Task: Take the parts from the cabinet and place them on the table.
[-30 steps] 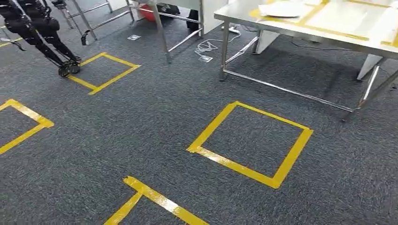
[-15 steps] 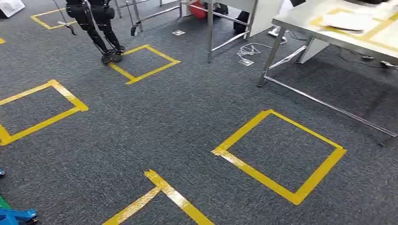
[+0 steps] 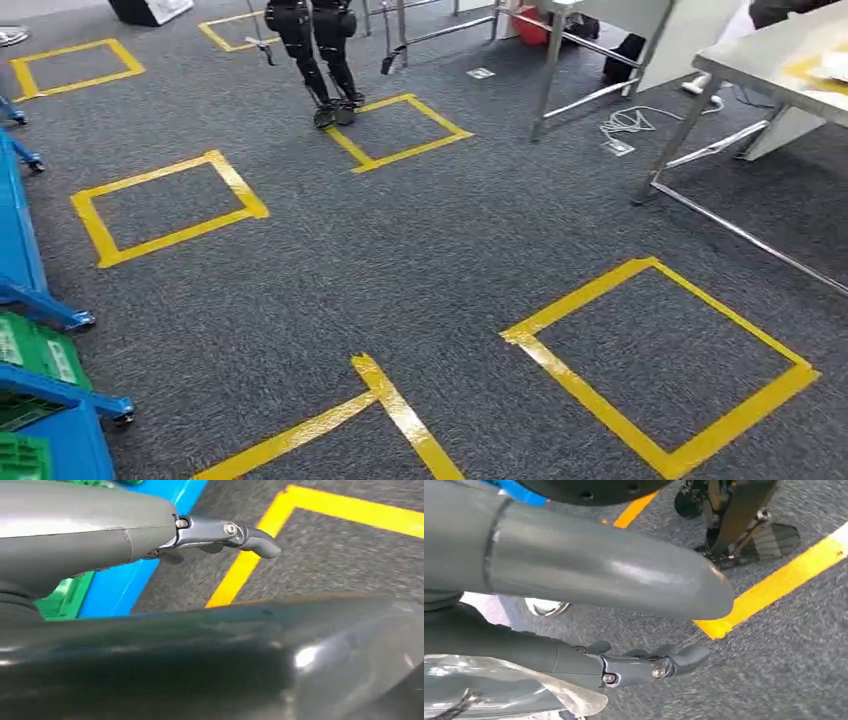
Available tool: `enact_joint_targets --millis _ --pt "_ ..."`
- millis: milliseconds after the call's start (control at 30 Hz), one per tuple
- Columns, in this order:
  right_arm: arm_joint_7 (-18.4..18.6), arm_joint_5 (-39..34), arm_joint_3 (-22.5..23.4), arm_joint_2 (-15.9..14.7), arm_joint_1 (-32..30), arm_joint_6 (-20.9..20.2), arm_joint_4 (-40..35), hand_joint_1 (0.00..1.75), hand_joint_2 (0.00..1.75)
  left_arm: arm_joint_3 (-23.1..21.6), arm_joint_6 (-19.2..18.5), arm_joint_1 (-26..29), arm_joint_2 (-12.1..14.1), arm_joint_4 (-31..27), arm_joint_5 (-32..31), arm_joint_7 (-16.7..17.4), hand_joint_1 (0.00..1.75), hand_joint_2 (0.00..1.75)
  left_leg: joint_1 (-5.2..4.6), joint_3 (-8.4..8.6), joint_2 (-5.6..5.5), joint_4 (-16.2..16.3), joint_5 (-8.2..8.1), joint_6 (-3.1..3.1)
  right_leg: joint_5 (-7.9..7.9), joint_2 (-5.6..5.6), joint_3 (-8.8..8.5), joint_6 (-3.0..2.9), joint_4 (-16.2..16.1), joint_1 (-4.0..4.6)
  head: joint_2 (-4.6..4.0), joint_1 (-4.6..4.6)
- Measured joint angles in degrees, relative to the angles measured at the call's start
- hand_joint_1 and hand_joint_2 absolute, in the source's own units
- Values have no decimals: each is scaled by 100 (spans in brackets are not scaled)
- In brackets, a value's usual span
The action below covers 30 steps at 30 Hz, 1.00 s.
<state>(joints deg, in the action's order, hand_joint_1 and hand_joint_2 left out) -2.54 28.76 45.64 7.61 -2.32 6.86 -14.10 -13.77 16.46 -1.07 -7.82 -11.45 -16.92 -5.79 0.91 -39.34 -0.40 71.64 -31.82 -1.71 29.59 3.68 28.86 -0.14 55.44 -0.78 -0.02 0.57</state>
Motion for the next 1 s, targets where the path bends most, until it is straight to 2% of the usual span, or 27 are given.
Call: enact_joint_targets --millis 33,67,100,167,233,267,300,333,367,400,433,467,500,533,567,600,633,667,733,767,800,833,867,900,933,967,1000 --pt "0 11 -2 0 3 2 0 0 0 0 2 0 7 0 2 0 0 0 15 249 52 -465 230 -13 22 77 -29 27 3 -8 0 0" --pt "0 20 -4 0 7 4 2 0 0 0 2 -1 11 0 2 0 0 0 21 567 173 -1016 445 -18 49 148 -68 54 5 -18 0 -2" --pt "-2 26 -4 -2 11 11 2 0 0 0 4 -6 2 0 2 0 0 0 8 778 497 -1411 460 1 78 203 -164 97 11 6 0 -7" --pt "-4 33 -7 -11 22 17 11 0 0 0 4 -14 -7 0 7 0 0 0 -18 780 391 -1405 465 108 119 276 -152 174 12 33 2 44" --pt "-4 37 -7 -11 52 22 11 0 0 0 4 14 -2 2 9 0 0 0 -60 742 294 -1400 458 169 116 371 -260 243 -16 2 0 46" --pt "-4 46 -9 -11 62 22 11 0 0 0 7 10 4 7 11 0 0 0 -20 778 222 -1452 492 238 170 313 -250 299 0 -35 2 39" --pt "-9 61 -9 -11 62 20 15 0 0 0 15 14 2 7 15 0 0 0 -21 777 181 -1457 500 263 286 -26 -180 312 118 -48 0 81" --pt "-11 63 -9 -11 55 20 15 0 0 2 17 6 2 7 17 0 0 0 -25 763 123 -1457 505 303 501 -229 -13 301 472 -51 2 98" --pt "-11 63 -9 -11 52 20 20 0 0 2 17 -7 -2 7 15 0 0 0 -33 758 64 -1457 503 324 720 -313 228 298 961 -45 2 118" --pt "-11 66 -11 -9 44 20 28 0 0 2 17 -6 -11 7 15 -2 0 0 -43 756 -5 -1457 499 334 896 -344 496 296 1471 -36 0 127" --pt "-7 66 -11 -9 22 20 37 0 0 2 17 -6 -13 7 15 -2 0 0 -57 759 -93 -1455 493 343 981 -356 739 290 1874 -36 2 133" --pt "-7 68 -11 -11 11 20 37 0 0 2 17 -1 -11 7 17 -2 0 0 -67 768 -175 -1455 491 347 907 -358 860 277 1981 -35 2 131" --pt "-7 70 -9 -11 9 22 39 0 0 2 17 -1 -7 7 17 -2 0 0 -74 780 -270 -1453 489 346 666 -364 833 253 1767 -34 2 133" --pt "-7 72 -11 -11 14 22 37 0 0 2 17 -2 -9 7 17 0 0 0 -78 794 -358 -1452 485 340 369 -395 697 232 1359 -34 0 131" --pt "-9 76 -11 -11 17 22 37 0 0 2 17 -10 -13 7 17 -2 0 0 -78 809 -437 -1452 481 334 65 -481 493 198 840 -34 0 136" --pt "-11 81 -11 -13 15 22 37 0 0 2 17 -17 -24 7 17 -2 0 0 -65 805 -509 -1452 476 325 -161 -749 309 166 361 -39 0 135" --pt "-11 81 -11 -26 11 24 39 0 0 2 17 -39 -28 7 17 -2 0 0 -104 784 -575 -1422 457 293 -89 -913 258 144 214 -52 0 127" --pt "-11 83 -11 -26 19 35 39 0 0 4 17 -42 -31 7 20 -2 0 0 -78 757 -649 -1415 464 263 -68 -849 231 179 158 -48 0 131" --pt "-15 103 -11 -26 38 33 39 0 0 2 18 -12 -31 7 24 -2 0 0 -36 715 -761 -1446 503 175 -71 -761 171 144 166 -13 0 133" --pt "-18 107 -13 -26 43 33 39 0 0 2 17 -13 -26 9 31 -2 0 0 -48 709 -811 -1441 500 135 -105 -683 145 99 112 -46 2 118" --pt "-18 111 -11 -24 37 33 39 0 0 2 20 -17 -22 9 33 -2 0 0 -67 677 -488 -1321 414 135 -120 -576 112 72 77 -58 0 133" --pt "-20 114 -11 -24 18 33 39 0 0 2 20 -23 -22 9 33 -2 0 0 -78 560 -221 -1072 241 108 -106 -510 92 34 64 -50 0 83" --pt "-20 114 -11 -24 11 35 39 0 0 2 20 -33 -20 9 33 -2 0 0 -70 396 -114 -726 51 83 -100 -426 81 25 64 -37 0 63" --pt "-18 114 -9 -24 5 35 39 0 0 2 20 -34 -20 9 33 -2 0 0 -53 126 -57 -172 -198 58 -81 -315 68 4 66 -25 0 70" --pt "-20 114 -9 -24 6 35 39 0 0 2 20 -31 -20 9 33 -2 0 0 -42 -77 -43 225 -334 39 -68 -220 65 -2 68 -21 0 70" --pt "-20 118 -9 -24 9 35 39 0 0 2 20 -20 -20 9 33 -2 0 0 -32 -182 -38 427 -355 21 -56 -136 58 5 69 -19 0 68" --pt "-20 124 -11 -24 17 33 39 0 0 2 20 -6 -15 9 33 -2 0 0 -27 -132 -31 329 -224 10 -41 -55 41 13 69 -19 0 68"
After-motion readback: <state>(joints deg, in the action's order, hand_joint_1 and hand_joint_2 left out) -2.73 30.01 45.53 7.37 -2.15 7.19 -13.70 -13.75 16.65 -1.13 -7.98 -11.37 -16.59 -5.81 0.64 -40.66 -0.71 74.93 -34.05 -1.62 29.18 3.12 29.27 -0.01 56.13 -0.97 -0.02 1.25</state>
